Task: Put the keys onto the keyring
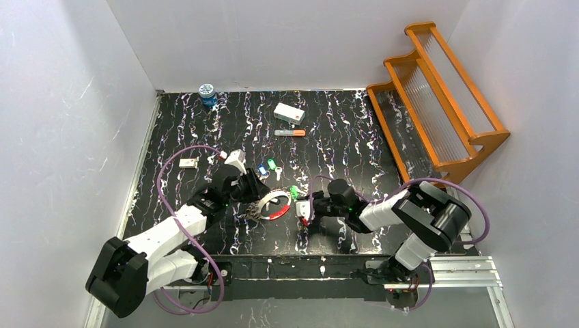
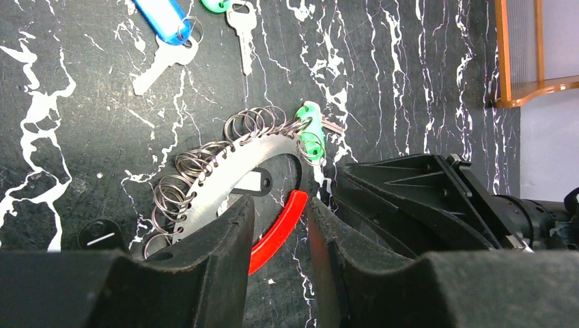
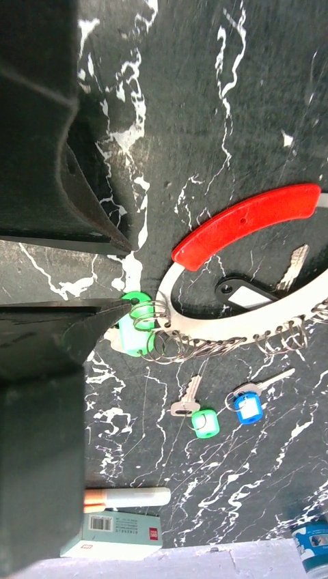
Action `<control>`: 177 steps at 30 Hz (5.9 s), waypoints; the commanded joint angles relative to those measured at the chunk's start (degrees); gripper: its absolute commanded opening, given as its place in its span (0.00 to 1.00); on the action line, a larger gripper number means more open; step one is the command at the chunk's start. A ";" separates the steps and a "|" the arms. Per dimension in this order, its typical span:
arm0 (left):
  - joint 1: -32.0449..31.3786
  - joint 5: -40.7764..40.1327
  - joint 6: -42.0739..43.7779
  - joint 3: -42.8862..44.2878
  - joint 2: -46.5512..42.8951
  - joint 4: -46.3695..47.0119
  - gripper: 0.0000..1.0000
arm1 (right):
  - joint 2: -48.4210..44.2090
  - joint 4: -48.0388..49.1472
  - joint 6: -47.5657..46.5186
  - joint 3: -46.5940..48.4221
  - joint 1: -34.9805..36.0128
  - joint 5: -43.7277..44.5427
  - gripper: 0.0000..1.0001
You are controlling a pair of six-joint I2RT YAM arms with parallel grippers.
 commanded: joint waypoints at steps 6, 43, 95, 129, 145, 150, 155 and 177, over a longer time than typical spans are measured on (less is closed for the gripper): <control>-0.12 2.14 -0.55 -1.09 0.93 2.15 0.34 | 4.36 8.96 -2.36 2.94 1.13 5.92 0.36; -0.10 2.52 -0.70 -2.00 1.12 2.91 0.34 | 0.27 -8.78 5.69 11.09 1.93 -1.61 0.01; -0.10 2.73 -0.19 -1.39 1.12 2.20 0.35 | -3.39 -7.17 25.77 2.70 9.16 2.56 0.38; -0.11 2.85 -0.21 -0.97 1.63 2.71 0.35 | 2.18 -3.59 24.36 3.21 13.14 15.06 0.42; -0.11 3.02 -0.61 -1.21 1.84 3.17 0.35 | 0.69 -5.17 23.91 1.15 13.50 7.15 0.37; -0.13 2.86 -0.62 -1.28 1.44 3.06 0.35 | 3.59 -5.17 23.56 3.27 13.51 8.54 0.37; -0.09 2.78 -0.70 -1.36 1.21 2.92 0.35 | 5.50 -5.50 22.95 4.89 13.52 10.68 0.37; -0.14 2.55 -0.49 -1.37 1.03 3.06 0.35 | 8.63 -5.96 19.48 8.65 13.61 17.62 0.37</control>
